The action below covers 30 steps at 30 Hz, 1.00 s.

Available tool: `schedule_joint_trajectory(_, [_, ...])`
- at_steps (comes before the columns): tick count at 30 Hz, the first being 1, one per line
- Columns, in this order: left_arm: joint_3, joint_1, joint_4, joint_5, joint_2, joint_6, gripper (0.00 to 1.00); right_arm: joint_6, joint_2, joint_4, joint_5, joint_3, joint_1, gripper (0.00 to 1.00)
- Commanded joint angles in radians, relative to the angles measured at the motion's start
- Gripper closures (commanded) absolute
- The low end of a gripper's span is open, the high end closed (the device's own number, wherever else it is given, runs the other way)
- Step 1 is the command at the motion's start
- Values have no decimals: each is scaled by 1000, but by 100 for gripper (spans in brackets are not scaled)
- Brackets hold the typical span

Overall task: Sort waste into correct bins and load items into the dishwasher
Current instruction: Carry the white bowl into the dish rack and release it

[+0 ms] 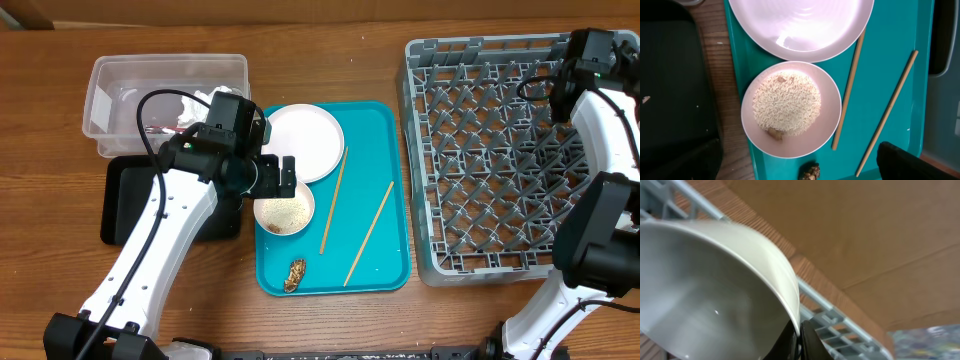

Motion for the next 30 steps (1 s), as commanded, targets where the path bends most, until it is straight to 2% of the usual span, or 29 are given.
schedule_joint_trajectory(1, [11,0,4,-9,-16,7,0,104,3,-27,-71,17,14,96])
schedule_joint_trajectory(6, [11,0,4,-9,-16,7,0,112,3,-73,-115,17,50,96])
schedule_joint_trajectory(12, [11,0,4,-9,-16,7,0,211,3,-174,-118,17,85,96])
schedule_joint_trajectory(14, [11,0,4,-9,-16,7,0,227,3,-234,-171,17,99,95])
schedule_joint_trajectory(19, [11,0,3,-9,-16,7,0,227,-4,-304,-285,17,103,75])
schedule_joint_trajectory(22, [11,0,3,-9,-16,7,0,227,-26,-327,-325,18,103,70])
schedule_joint_trajectory(26, [11,0,3,-9,-16,7,0,226,-95,-332,-361,18,103,68])
schedule_joint_trajectory(30, [11,0,3,-9,-16,8,0,219,-202,-336,-470,27,103,56])
